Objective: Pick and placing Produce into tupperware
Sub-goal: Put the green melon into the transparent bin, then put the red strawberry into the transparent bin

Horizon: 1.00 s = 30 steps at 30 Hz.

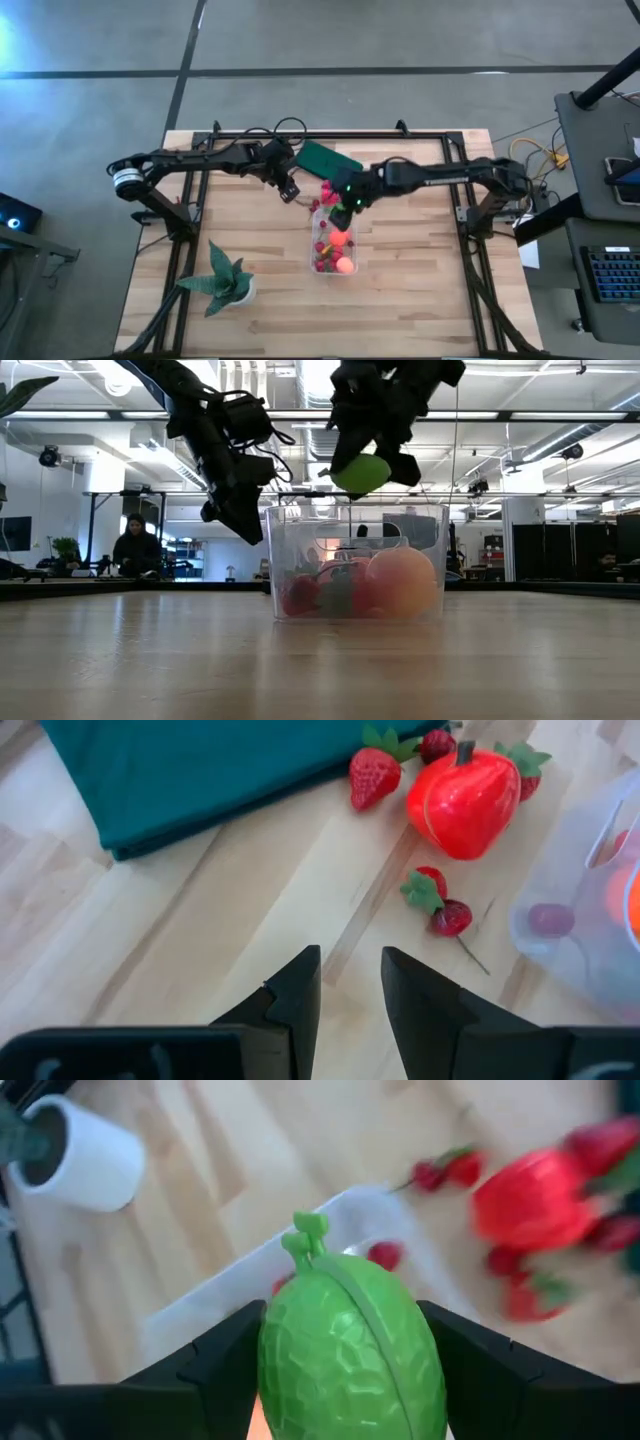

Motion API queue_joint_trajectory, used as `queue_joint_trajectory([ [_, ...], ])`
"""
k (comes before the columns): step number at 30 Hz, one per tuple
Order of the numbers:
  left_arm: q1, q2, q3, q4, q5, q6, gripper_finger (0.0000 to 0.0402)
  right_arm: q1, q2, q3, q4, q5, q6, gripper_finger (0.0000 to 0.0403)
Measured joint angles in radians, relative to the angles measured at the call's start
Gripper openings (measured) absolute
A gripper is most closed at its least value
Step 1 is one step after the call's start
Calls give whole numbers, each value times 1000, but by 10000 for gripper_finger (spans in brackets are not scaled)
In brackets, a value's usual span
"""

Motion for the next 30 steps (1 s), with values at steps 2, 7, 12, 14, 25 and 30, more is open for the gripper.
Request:
queue_joint_trajectory([
  [2, 0, -3, 0, -7, 0, 28, 94, 30, 10, 6, 6, 5, 64, 244],
  [7, 0, -4, -3, -14, 0, 84, 94, 68, 14, -2, 10, 23, 202, 259],
  [12, 0, -4, -12, -9, 4, 105, 94, 98, 14, -16, 6, 126, 303, 280],
  [14, 0, -4, -19, -9, 7, 122, 94, 106, 14, -16, 2, 166, 329, 290],
  [25, -4, -4, -82, -6, 111, 127, 94, 74, -4, -8, -44, 294, 358, 319],
  [30, -12, -4, -82, 69, 119, 128, 94, 43, -32, 0, -80, 421, 334, 319],
])
